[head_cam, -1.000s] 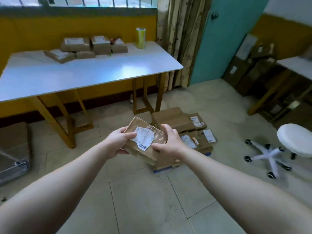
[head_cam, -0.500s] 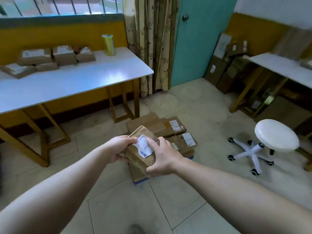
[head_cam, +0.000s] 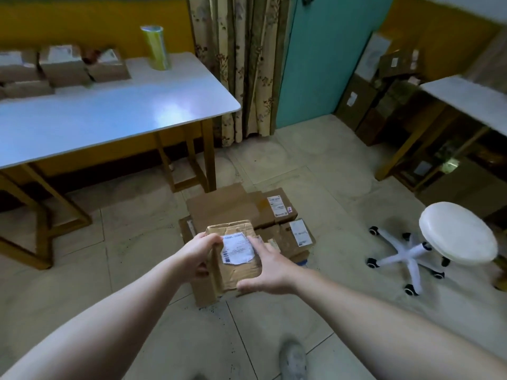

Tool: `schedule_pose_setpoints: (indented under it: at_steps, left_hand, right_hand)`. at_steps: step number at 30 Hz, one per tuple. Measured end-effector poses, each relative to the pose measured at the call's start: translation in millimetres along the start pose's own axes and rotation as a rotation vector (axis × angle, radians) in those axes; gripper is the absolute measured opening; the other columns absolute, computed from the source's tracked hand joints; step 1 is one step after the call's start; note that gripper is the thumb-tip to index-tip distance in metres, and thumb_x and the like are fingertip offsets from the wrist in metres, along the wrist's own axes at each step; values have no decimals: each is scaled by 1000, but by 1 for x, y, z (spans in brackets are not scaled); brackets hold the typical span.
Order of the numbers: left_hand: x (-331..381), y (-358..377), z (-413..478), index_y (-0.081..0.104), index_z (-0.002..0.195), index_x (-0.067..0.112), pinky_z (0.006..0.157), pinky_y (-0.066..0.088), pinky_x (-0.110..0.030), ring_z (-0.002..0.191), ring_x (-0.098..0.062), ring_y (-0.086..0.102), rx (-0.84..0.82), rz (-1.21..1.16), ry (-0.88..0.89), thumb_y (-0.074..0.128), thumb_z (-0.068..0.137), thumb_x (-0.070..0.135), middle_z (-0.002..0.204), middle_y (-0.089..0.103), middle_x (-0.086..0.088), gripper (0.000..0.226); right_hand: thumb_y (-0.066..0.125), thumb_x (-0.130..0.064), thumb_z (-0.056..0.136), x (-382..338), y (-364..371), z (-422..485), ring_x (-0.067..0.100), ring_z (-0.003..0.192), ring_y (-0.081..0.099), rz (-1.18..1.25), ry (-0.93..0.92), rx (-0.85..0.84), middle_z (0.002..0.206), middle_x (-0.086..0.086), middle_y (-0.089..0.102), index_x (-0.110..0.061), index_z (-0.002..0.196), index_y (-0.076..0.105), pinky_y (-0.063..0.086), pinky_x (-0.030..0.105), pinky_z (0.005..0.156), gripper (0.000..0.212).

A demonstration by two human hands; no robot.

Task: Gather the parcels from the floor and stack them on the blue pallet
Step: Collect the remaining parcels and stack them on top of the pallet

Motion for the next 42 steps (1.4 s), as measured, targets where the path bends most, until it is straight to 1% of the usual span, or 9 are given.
schedule_pose_setpoints:
  at_steps: [6, 10, 13, 16, 21, 28, 35, 39, 42]
  left_hand:
    - [-25, 26, 48, 45, 120, 12, 60, 39, -32, 75, -23, 53, 161, -192, -28, 58, 84, 42, 99, 61, -12, 48]
    - [-64, 57, 79, 50, 122, 13, 82, 53, -51, 93, -30, 67, 152, -332, -72, 47, 94, 34, 112, 67, -12, 35]
    - [-86, 67, 99, 50, 121, 25, 72, 56, -37, 90, -20, 68, 191, -424, -79, 51, 91, 20, 108, 69, -1, 30]
    - [-106, 55, 124, 55, 113, 27, 80, 56, -43, 97, -25, 65, 262, -421, -81, 47, 78, 1, 111, 66, -5, 44]
    - [-138, 16, 183, 48, 120, 24, 55, 47, -25, 86, -16, 64, 314, -327, -72, 44, 83, -3, 107, 65, 1, 46]
    - [-180, -33, 291, 29, 140, 14, 97, 47, -48, 112, -31, 57, 373, -173, -5, 57, 88, 4, 130, 54, -13, 61]
    - [-205, -42, 343, 31, 143, 18, 93, 50, -42, 106, -24, 59, 378, -146, 74, 60, 88, 9, 124, 57, -7, 63]
    - [-210, -43, 351, 33, 143, 20, 72, 48, -24, 89, -12, 59, 384, -108, 88, 61, 87, 13, 115, 58, -1, 62]
    - [-212, -38, 350, 28, 144, 20, 71, 46, -20, 91, -10, 57, 303, -74, 57, 62, 87, 19, 126, 55, -3, 67]
  right_hand:
    - [73, -41, 75, 37, -10, 49, 25, 132, 35, -104, -109, -69, 151, 2, 20, -41, 148, -8, 35, 35, 106, 109]
    - [71, -35, 79, 69, 9, 83, 25, 121, 46, -159, -132, -137, 149, -1, 22, -45, 146, -6, 43, 37, 99, 102]
    - [68, -28, 80, 88, 33, 111, 26, 119, 48, -193, -136, -180, 151, 1, 17, -43, 147, -6, 46, 37, 94, 101]
    - [67, -23, 80, 96, 63, 142, 24, 120, 47, -165, -141, -220, 153, -1, 12, -43, 147, -7, 46, 38, 96, 102]
    - [70, -26, 80, 98, 113, 215, 26, 130, 41, -127, -149, -237, 157, 3, 6, -44, 147, -6, 42, 44, 103, 103]
    - [70, -22, 78, 116, 169, 324, 30, 122, 48, -98, -140, -160, 153, 3, 17, -51, 144, -3, 48, 44, 95, 103]
    - [70, -24, 79, 143, 205, 372, 30, 117, 50, -75, -134, -111, 149, 3, 21, -51, 141, 1, 54, 44, 87, 96]
    - [70, -25, 79, 150, 212, 381, 30, 117, 50, -96, -117, -121, 149, 2, 19, -53, 140, -2, 54, 45, 85, 98]
    - [71, -21, 77, 153, 212, 379, 30, 117, 50, -88, -93, -160, 155, 0, 7, -53, 140, -3, 57, 35, 76, 102]
Point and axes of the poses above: each hand's wrist, its own z-axis towards the middle knuckle, its own y-axis out of the palm, x = y × z, the point moved 9 cm from there along z, towards the middle knuckle
